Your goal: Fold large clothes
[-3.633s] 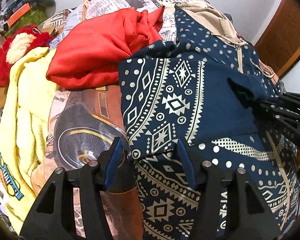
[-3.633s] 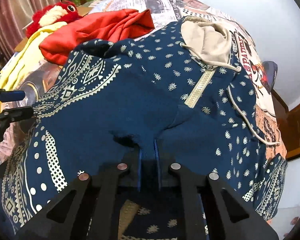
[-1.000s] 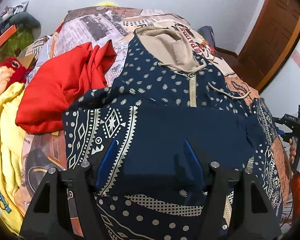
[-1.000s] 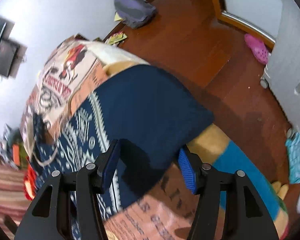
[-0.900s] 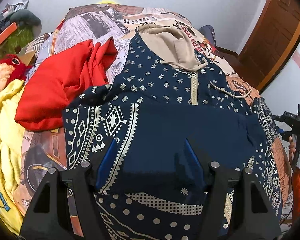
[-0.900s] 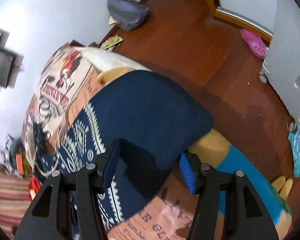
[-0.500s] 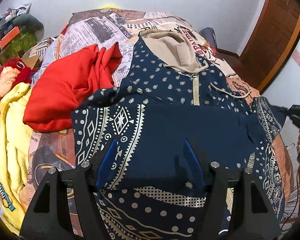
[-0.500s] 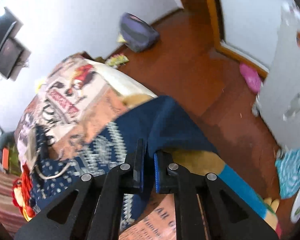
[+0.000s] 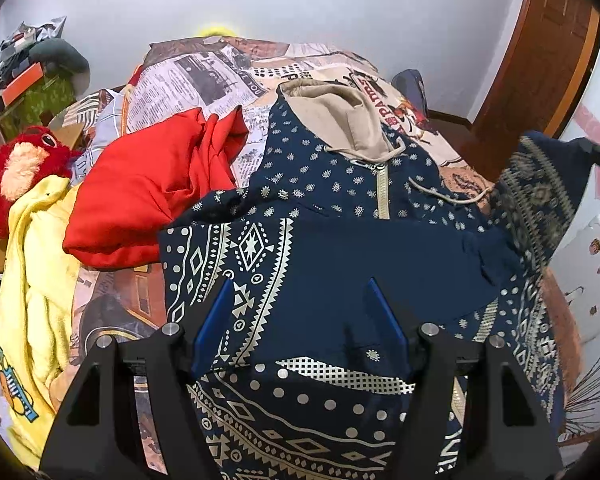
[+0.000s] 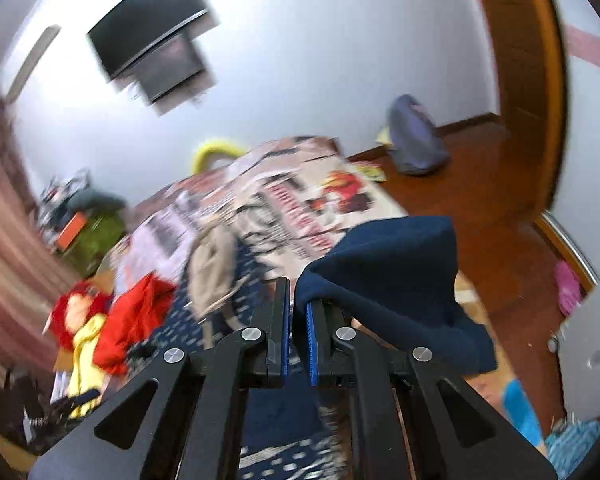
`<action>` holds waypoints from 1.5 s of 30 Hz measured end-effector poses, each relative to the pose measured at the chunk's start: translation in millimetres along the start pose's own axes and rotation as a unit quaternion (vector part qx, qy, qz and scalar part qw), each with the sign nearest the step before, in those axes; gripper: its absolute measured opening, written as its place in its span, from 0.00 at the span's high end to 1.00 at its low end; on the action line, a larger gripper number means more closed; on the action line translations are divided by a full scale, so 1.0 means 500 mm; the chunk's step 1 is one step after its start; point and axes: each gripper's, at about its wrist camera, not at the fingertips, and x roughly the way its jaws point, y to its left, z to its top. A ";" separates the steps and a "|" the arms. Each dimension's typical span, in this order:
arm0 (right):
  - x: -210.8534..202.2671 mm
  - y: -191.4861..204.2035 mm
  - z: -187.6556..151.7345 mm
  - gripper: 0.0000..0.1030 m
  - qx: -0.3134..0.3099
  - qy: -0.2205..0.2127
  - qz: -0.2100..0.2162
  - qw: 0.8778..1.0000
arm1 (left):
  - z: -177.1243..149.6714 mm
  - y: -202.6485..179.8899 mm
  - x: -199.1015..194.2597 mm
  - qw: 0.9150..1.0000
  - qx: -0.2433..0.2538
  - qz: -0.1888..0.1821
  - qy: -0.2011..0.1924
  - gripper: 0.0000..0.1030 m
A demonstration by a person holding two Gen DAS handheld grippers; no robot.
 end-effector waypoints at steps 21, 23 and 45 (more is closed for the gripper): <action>0.173 0.050 -0.195 0.72 -0.022 0.215 0.006 0.976 | -0.026 -0.001 0.019 1.000 0.002 -0.003 0.021 0.35; 0.146 0.010 -0.178 0.46 0.010 0.186 -0.010 0.983 | -0.026 -0.004 0.024 1.000 0.002 -0.004 0.023 0.35; 0.166 -0.266 -0.152 0.40 0.190 0.117 -0.142 0.964 | -0.027 -0.031 0.071 0.999 0.014 0.003 0.048 0.35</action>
